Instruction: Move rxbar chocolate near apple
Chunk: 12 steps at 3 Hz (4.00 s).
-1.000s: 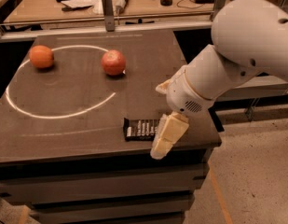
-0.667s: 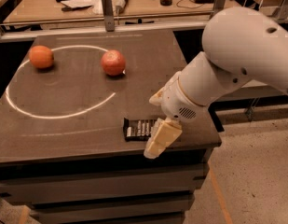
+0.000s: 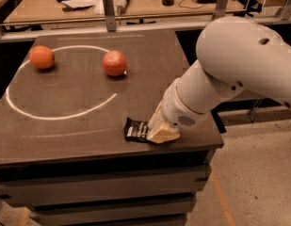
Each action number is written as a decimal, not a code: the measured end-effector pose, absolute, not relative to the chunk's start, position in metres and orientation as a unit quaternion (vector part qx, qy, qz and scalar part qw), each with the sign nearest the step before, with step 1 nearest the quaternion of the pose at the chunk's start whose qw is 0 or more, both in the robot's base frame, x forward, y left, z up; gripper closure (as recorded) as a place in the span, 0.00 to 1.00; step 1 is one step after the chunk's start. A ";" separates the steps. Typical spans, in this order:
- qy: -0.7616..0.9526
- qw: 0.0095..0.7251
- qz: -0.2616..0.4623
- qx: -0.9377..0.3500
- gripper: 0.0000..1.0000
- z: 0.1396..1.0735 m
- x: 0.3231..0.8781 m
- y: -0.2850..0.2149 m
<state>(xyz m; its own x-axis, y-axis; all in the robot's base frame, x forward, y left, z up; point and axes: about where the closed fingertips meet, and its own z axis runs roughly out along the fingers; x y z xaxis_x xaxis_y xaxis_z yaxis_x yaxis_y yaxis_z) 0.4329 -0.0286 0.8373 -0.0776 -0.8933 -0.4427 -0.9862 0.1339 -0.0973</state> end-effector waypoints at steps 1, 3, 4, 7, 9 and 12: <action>0.727 0.200 0.108 -0.648 0.97 0.836 0.433 -0.030; 0.733 0.202 0.096 -0.642 0.80 0.839 0.444 -0.034; 0.736 0.203 0.090 -0.640 0.94 0.839 0.451 -0.034; 0.738 0.220 0.100 -0.630 1.00 0.853 0.463 -0.040; 0.750 0.243 0.134 -0.600 1.00 0.876 0.475 -0.064; 0.749 0.210 0.118 -0.618 1.00 0.857 0.463 -0.059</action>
Offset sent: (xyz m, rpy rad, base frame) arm 0.0106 -0.0138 0.0028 -0.0411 -0.0379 -0.0348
